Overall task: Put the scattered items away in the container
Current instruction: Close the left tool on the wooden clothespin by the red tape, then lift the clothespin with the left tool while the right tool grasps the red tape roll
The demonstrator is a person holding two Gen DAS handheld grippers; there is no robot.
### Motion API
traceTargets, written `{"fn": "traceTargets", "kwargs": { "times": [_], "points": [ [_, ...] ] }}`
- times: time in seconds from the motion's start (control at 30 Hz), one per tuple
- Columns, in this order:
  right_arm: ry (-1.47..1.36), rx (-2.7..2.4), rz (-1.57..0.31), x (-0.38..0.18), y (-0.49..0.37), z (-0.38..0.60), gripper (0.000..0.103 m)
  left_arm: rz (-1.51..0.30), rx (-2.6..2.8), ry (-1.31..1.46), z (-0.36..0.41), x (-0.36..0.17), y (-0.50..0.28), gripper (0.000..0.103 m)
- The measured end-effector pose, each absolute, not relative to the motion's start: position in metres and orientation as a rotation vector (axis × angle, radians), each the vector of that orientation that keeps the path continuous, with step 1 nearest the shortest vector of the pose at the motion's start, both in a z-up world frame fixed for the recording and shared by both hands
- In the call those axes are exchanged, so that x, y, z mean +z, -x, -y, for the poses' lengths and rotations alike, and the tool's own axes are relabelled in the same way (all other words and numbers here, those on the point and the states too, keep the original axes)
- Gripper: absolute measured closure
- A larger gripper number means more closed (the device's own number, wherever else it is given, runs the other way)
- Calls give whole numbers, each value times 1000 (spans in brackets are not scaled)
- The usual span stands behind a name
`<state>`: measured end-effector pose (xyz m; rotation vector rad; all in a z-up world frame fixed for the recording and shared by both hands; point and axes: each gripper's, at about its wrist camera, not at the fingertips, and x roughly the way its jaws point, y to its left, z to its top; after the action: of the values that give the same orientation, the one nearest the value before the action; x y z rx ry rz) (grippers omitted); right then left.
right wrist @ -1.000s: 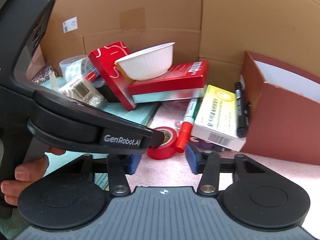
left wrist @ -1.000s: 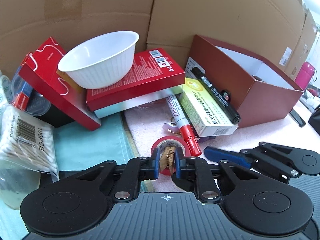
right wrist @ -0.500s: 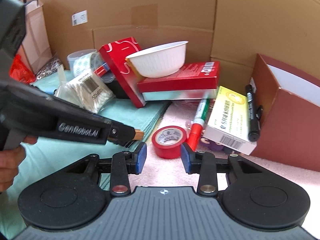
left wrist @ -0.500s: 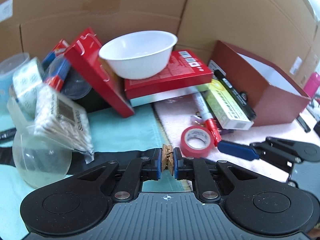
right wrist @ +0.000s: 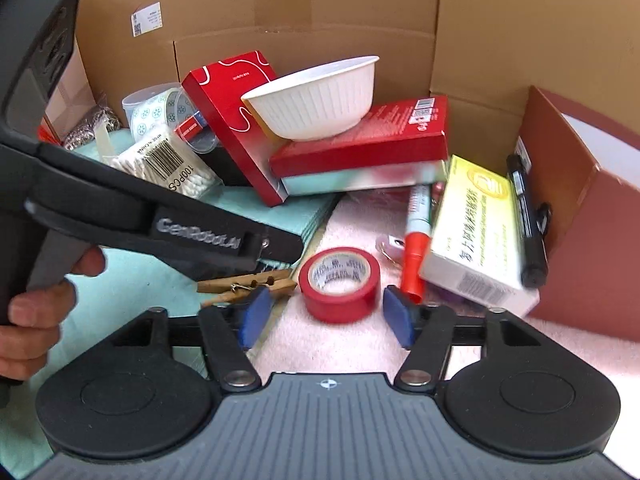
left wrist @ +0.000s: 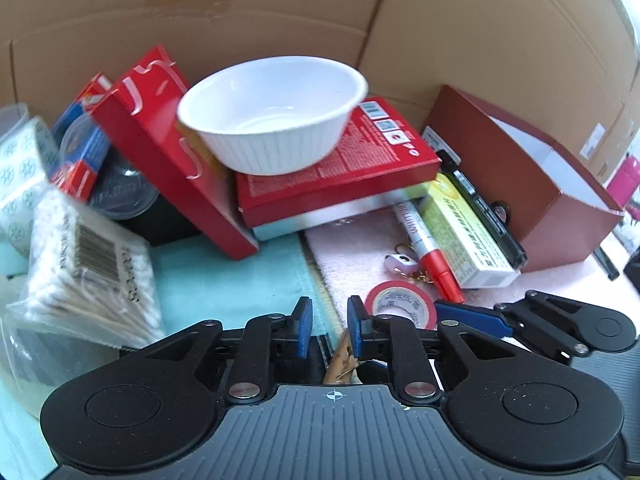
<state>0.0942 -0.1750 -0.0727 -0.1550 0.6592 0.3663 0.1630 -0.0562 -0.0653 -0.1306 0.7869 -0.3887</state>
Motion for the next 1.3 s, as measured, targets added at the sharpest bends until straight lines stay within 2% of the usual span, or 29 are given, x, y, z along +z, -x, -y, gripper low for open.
{"fn": "traceTargets", "kwargs": {
  "times": [0.07,0.17,0.27,0.33,0.4,0.57,0.67,0.7,0.73,0.83,0.87,0.9,0.93,1.07,1.1,1.13,1.2,1.23,1.3],
  "points": [
    [170,359,-666,-75,-99,172,38,-791,-397,136,53,-65,-163,69],
    [169,338,-653,-76,-97,176,51,-795,-414,125,51,-64,-159,68],
    [116,344,-660,-73,-93,185,51,-781,-434,114,48,-58,-151,63],
    [109,348,-658,-70,-87,187,51,-769,-444,99,48,-55,-142,53],
    [113,359,-661,-69,-79,190,51,-763,-448,68,50,-54,-135,47],
    [96,360,-684,-69,-54,200,51,-811,-431,42,57,-65,-134,46],
    [89,347,-683,-70,-46,204,51,-820,-402,41,57,-70,-137,64],
    [89,345,-684,-70,-45,204,51,-821,-397,39,56,-69,-137,84],
    [92,342,-682,-70,-44,204,51,-826,-398,44,55,-69,-138,92],
    [93,335,-676,-71,-46,201,48,-832,-392,24,57,-69,-137,94],
    [94,335,-674,-72,-46,200,47,-830,-391,15,58,-69,-136,92],
    [96,335,-673,-72,-47,200,45,-828,-393,10,60,-68,-136,73],
    [99,336,-672,-72,-48,199,45,-826,-392,10,61,-68,-137,66],
    [95,334,-671,-72,-49,201,44,-822,-373,9,65,-69,-145,65],
    [95,333,-671,-72,-49,201,44,-822,-370,1,66,-69,-146,66],
    [96,332,-671,-72,-49,201,44,-822,-366,-13,68,-68,-146,73],
    [97,330,-670,-73,-49,201,44,-820,-365,-33,70,-68,-144,74],
    [97,331,-669,-73,-50,201,44,-818,-363,-39,71,-68,-143,67],
    [97,332,-669,-73,-50,201,44,-811,-360,-46,72,-69,-141,65]
  ]
}}
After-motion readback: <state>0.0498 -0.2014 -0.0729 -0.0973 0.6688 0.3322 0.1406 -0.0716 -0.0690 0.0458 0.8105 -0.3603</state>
